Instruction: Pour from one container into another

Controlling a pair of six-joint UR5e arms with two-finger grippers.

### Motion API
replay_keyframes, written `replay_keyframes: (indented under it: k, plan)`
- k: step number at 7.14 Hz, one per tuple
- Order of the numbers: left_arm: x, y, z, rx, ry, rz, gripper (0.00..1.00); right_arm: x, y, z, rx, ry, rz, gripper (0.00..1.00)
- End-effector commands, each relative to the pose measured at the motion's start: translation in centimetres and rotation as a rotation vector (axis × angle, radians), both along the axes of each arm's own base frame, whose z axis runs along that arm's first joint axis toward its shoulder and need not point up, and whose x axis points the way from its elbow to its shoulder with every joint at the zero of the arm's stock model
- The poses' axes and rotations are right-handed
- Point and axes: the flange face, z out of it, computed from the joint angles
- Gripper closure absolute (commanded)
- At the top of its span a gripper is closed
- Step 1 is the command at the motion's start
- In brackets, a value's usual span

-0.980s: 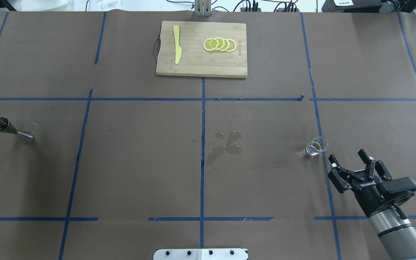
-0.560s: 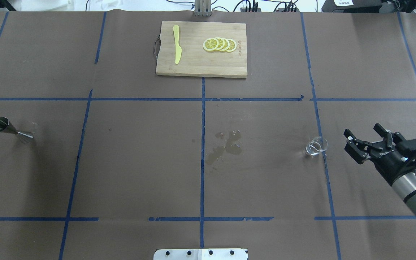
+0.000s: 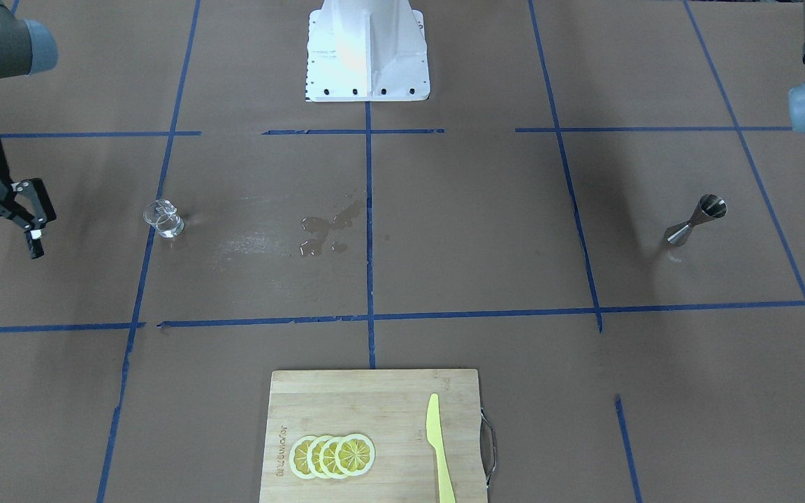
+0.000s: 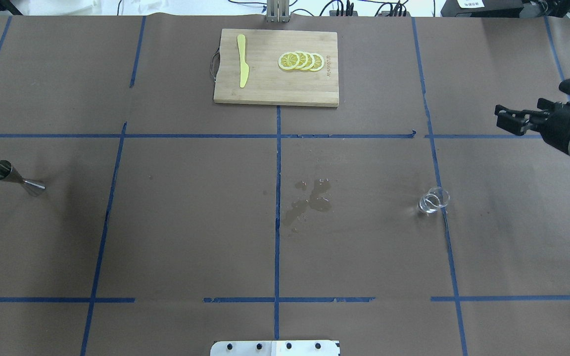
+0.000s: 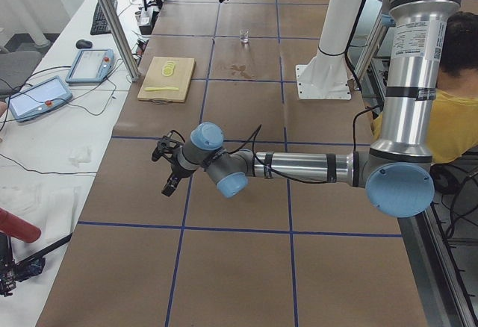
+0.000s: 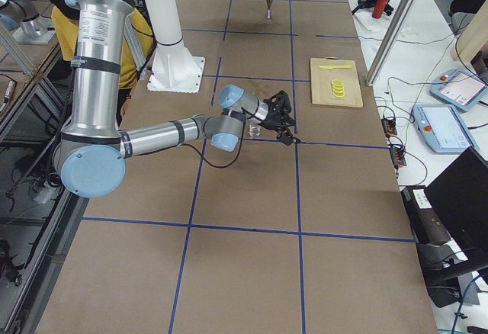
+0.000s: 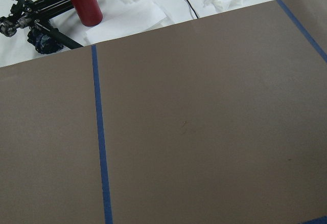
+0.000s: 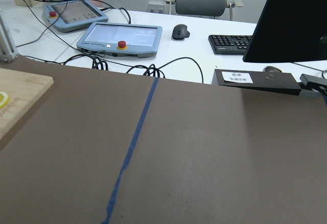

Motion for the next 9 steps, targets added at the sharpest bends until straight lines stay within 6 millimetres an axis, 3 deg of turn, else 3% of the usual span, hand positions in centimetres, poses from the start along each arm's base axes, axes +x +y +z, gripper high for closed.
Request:
replay_keyframes:
  k: [1,2,3,4,5,6,7,8,9]
  plan:
    - [-4.5,-3.2,-1.8,-0.092,-0.018,0.079,0.00,8.4,-5.4,0.9,-0.172,-0.008,-0.059,0.00]
    - [-7.2,-2.8,-1.1,-0.143,0.007,0.105,0.00,12.5,-5.2,4.9,-0.295,-0.065,-0.114,0.00]
    - [-8.6,-2.4,-0.4,-0.183,0.016,0.130,0.00,18.7,-5.2,10.3,-0.337,-0.076,-0.207,0.00]
    - [-9.3,-2.2,0.4,-0.233,0.009,0.146,0.00,22.5,-4.5,16.3,-0.324,0.004,-0.343,0.00]
    - [-9.8,-1.8,1.2,-0.288,0.022,0.141,0.00,24.2,-3.9,19.2,-0.384,0.088,-0.460,0.00]
    - [-9.9,-0.6,2.1,-0.319,0.040,0.147,0.00,25.6,-5.0,18.3,-0.395,0.138,-0.586,0.00]
    - [-10.0,3.8,4.2,-0.342,0.039,0.147,0.00,29.1,-6.7,15.6,-0.389,0.157,-0.659,0.00]
    - [-10.0,4.5,3.8,-0.324,0.029,0.145,0.00,29.4,-5.7,14.6,-0.370,0.177,-0.683,0.00]
    - [-9.7,4.4,1.9,-0.306,0.030,0.152,0.00,29.1,-2.7,16.4,-0.359,0.187,-0.680,0.00]
